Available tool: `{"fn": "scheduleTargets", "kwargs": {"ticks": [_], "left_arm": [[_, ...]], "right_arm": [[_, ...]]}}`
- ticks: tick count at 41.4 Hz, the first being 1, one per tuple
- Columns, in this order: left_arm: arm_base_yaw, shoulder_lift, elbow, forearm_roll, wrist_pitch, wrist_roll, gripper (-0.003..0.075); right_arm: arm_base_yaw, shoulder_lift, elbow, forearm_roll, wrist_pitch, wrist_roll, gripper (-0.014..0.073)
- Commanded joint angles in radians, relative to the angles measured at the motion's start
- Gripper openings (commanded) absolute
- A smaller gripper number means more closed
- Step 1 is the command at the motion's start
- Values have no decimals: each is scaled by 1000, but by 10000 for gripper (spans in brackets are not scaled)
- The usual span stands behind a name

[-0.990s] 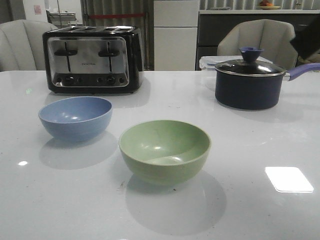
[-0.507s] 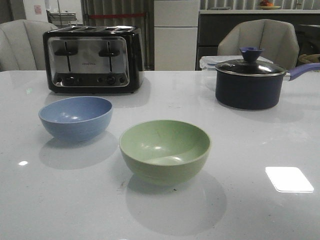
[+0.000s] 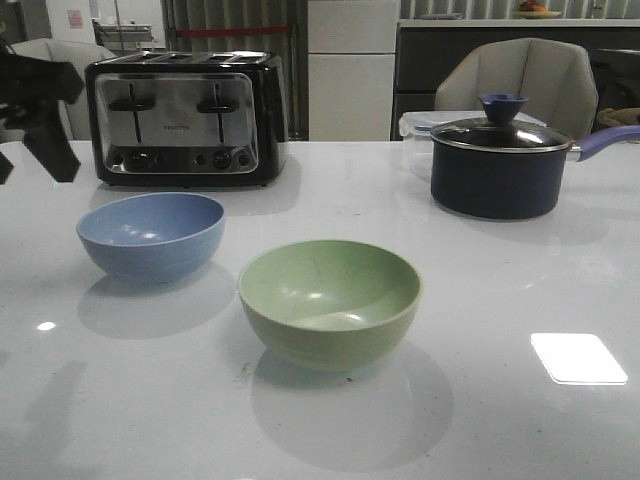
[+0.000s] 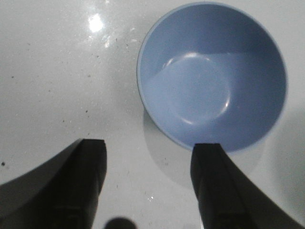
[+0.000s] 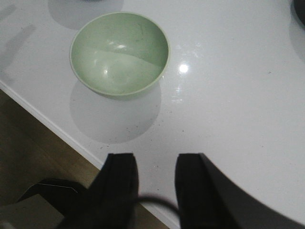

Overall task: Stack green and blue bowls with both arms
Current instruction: 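Grasp the rim of the light blue bowl with the left gripper, then lift the blue bowl and lower it into the green bowl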

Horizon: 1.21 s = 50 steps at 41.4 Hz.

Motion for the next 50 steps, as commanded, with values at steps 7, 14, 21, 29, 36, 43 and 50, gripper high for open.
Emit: {"fn": "scheduleTargets", "kwargs": {"ticks": [7, 14, 21, 29, 36, 43, 50], "left_arm": [[-7, 150, -145, -15, -107, -2, 455], [-7, 233, -194, -11, -130, -2, 455], [-7, 268, -201, -11, -148, -2, 441], [-7, 273, -202, -11, -148, -2, 287], [-7, 273, -202, -11, -146, -2, 146], [-7, 246, -202, -11, -127, -2, 93], [-12, 149, -202, -11, -88, 14, 93]], "right_arm": [[-6, -10, -27, -1, -59, -10, 343], [-6, -10, -27, -1, -59, -10, 343], [-6, -10, -27, -1, -59, -10, 343], [-6, -10, -27, -1, -59, -10, 343], [-6, -10, -27, -1, -59, -10, 343], [-6, -10, -27, -1, -59, -10, 343], [-6, -10, -27, -1, -59, -10, 343]]}}
